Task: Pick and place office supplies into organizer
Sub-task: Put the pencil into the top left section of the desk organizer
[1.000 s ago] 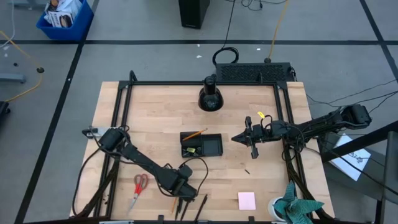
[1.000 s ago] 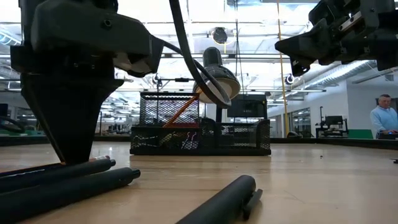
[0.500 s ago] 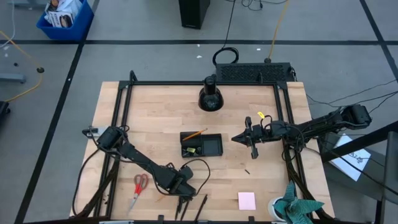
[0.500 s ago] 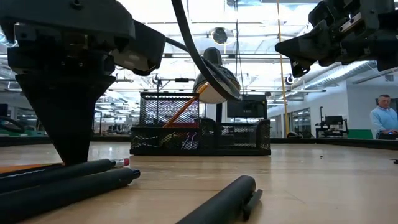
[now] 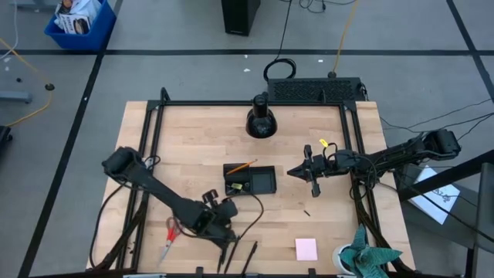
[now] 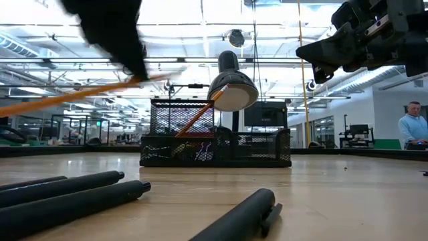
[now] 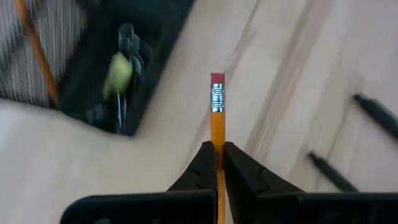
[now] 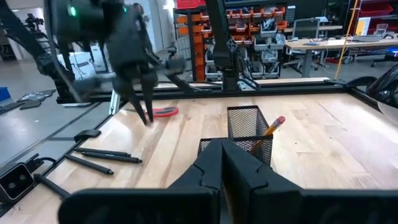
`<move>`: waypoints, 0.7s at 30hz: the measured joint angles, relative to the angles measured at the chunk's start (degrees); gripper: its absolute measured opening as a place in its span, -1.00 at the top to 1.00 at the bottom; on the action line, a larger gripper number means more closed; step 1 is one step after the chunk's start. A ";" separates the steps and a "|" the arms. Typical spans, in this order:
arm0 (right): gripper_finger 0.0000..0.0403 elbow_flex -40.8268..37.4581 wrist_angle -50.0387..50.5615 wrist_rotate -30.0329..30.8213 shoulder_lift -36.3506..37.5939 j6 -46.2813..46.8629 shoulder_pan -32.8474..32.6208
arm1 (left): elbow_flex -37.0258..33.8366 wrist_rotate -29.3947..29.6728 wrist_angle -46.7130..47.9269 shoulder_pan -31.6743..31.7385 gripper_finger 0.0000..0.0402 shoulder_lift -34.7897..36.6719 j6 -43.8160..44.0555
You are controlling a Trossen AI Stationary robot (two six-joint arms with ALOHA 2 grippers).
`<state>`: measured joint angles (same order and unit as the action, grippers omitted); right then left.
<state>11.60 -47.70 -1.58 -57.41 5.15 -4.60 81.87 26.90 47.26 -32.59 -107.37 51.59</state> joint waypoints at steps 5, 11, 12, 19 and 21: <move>1.00 0.00 -0.04 0.00 0.00 0.06 0.00 | 0.26 12.88 -7.39 0.10 0.92 8.05 -17.93; 1.00 0.00 -0.43 0.00 -0.02 0.15 0.00 | -3.13 13.39 -21.38 2.47 0.97 17.63 -39.37; 1.00 0.00 -0.51 0.00 0.00 0.15 0.00 | -4.35 12.34 -24.95 3.17 0.97 19.21 -43.21; 1.00 0.00 -0.57 0.00 0.00 0.13 0.00 | -18.20 -1.62 -46.62 11.55 0.94 28.56 -57.99; 1.00 0.00 -0.55 0.00 -0.02 0.15 0.00 | -22.74 -4.45 -51.42 15.40 0.97 30.68 -57.80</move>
<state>11.60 -48.25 -1.58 -57.43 5.30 -4.60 59.14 22.45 -4.16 -17.19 -76.69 -6.21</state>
